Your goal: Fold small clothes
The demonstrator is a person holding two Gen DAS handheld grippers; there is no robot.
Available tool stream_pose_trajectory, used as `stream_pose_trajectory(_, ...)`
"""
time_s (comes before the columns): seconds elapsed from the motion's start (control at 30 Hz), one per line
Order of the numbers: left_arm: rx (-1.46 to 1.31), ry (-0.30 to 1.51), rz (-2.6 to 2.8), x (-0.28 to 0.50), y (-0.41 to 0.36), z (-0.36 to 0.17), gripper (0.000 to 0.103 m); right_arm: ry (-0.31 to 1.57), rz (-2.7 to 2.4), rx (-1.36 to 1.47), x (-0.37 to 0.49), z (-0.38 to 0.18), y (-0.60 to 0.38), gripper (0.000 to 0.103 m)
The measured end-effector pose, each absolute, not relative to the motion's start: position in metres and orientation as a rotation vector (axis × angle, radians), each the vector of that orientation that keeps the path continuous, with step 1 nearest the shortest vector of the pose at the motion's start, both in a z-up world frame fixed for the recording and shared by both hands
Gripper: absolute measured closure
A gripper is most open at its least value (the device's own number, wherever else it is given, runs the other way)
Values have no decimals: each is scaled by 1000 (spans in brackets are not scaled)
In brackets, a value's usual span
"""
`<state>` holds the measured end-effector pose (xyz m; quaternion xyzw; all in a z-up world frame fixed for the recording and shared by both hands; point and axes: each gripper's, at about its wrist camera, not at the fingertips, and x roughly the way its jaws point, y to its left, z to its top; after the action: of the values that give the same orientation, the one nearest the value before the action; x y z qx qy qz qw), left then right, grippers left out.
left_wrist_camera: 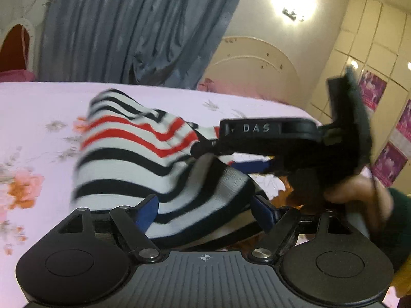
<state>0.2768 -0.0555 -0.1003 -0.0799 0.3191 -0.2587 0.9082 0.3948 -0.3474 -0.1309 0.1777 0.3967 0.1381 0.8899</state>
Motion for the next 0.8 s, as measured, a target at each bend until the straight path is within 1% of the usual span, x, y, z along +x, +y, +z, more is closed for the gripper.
stream_pose_trajectory(0.2, -187, 614, -386, 267, -7, -91, 25, 902, 325, 482, 410, -149, -336, 23)
stream_pose_trajectory(0.23, -188, 616, -361, 267, 0, -92, 25, 904, 318, 474, 413, -151, -333, 25)
stream_pose_trajectory(0.3, -193, 624, -319, 274, 8, -94, 25, 895, 284, 466, 414, -152, -330, 34)
stream_pose_trajectory(0.33, -202, 627, -302, 278, 12, -97, 25, 884, 266, 456, 414, -152, -330, 51)
stream_pose_trajectory(0.37, -207, 628, -291, 283, 13, -99, 25, 871, 260, 447, 413, -151, -333, 74)
stream_pose_trajectory(0.6, -213, 634, -291, 312, -6, -111, 24, 879, 310, 428, 414, -143, -333, 77)
stream_pose_trajectory(0.67, -211, 638, -298, 315, -13, -113, 24, 902, 325, 432, 419, -148, -329, 71)
stream_pose_trajectory(0.7, -214, 646, -302, 316, -16, -115, 24, 908, 326, 437, 420, -149, -329, 71)
stream_pose_trajectory(0.77, -222, 657, -304, 318, -20, -117, 25, 900, 331, 428, 420, -149, -328, 77)
stream_pose_trajectory(0.8, -224, 661, -306, 320, -22, -118, 24, 890, 332, 421, 419, -147, -328, 79)
